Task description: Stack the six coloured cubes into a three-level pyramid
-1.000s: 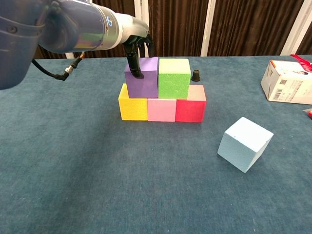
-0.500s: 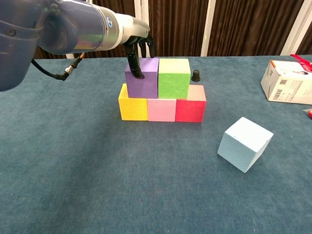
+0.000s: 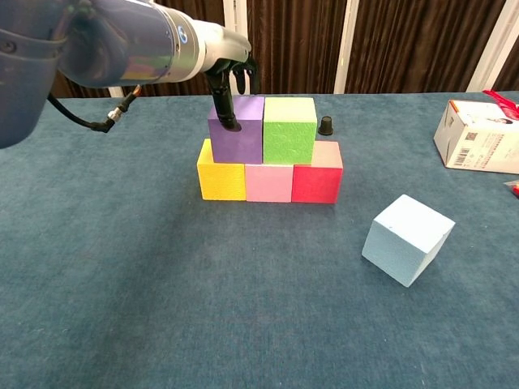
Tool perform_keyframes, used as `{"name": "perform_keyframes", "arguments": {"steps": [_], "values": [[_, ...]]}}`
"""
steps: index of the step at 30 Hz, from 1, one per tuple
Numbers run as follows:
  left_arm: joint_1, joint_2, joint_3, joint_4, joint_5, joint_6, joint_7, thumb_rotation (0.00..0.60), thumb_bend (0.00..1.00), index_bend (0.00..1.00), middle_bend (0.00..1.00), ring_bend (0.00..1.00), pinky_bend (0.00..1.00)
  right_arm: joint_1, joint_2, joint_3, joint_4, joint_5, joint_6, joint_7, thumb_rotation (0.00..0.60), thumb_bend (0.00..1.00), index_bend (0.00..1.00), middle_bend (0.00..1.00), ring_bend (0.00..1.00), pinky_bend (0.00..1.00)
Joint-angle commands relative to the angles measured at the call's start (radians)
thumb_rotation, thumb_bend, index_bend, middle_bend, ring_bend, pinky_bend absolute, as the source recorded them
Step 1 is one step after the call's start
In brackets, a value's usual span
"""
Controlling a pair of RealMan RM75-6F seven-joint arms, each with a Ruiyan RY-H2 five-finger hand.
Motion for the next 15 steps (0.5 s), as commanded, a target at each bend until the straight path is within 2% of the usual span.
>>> {"name": "perform_keyframes", "arguments": {"steps": [1, 5, 9, 12, 15], "values": [[-0.002, 0.011, -0.005, -0.019, -0.002, 0.007, 0.006, 0.6, 0.35, 0.17, 0.07, 0.0, 0.0, 0.0, 0.0, 0.0, 0.0, 0.0, 0.0, -0.002, 0.6, 0.13, 0.0, 0.03, 0.0, 0.0], [-0.003, 0.054, -0.023, -0.087, -0.01, 0.021, 0.02, 0.6, 0.35, 0.12, 0.01, 0.0, 0.0, 0.002, -0.001, -0.001, 0.0, 0.002, -0.003, -0.008, 0.6, 0.13, 0.0, 0.03, 0.0, 0.0], [0.02, 0.15, -0.062, -0.219, 0.025, 0.037, -0.006, 0.6, 0.35, 0.08, 0.0, 0.0, 0.0, 0.001, 0.002, -0.005, -0.004, 0.0, -0.006, -0.011, 0.6, 0.13, 0.0, 0.03, 0.0, 0.0], [0.104, 0.273, -0.083, -0.369, 0.145, 0.01, -0.109, 0.6, 0.35, 0.08, 0.0, 0.0, 0.0, 0.001, 0.002, -0.005, -0.005, 0.0, -0.006, -0.01, 0.6, 0.13, 0.0, 0.03, 0.0, 0.0], [0.225, 0.401, -0.048, -0.502, 0.326, -0.01, -0.21, 0.6, 0.35, 0.08, 0.0, 0.0, 0.0, 0.001, 0.0, -0.008, -0.006, -0.007, -0.006, -0.009, 0.6, 0.13, 0.0, 0.03, 0.0, 0.0]]}}
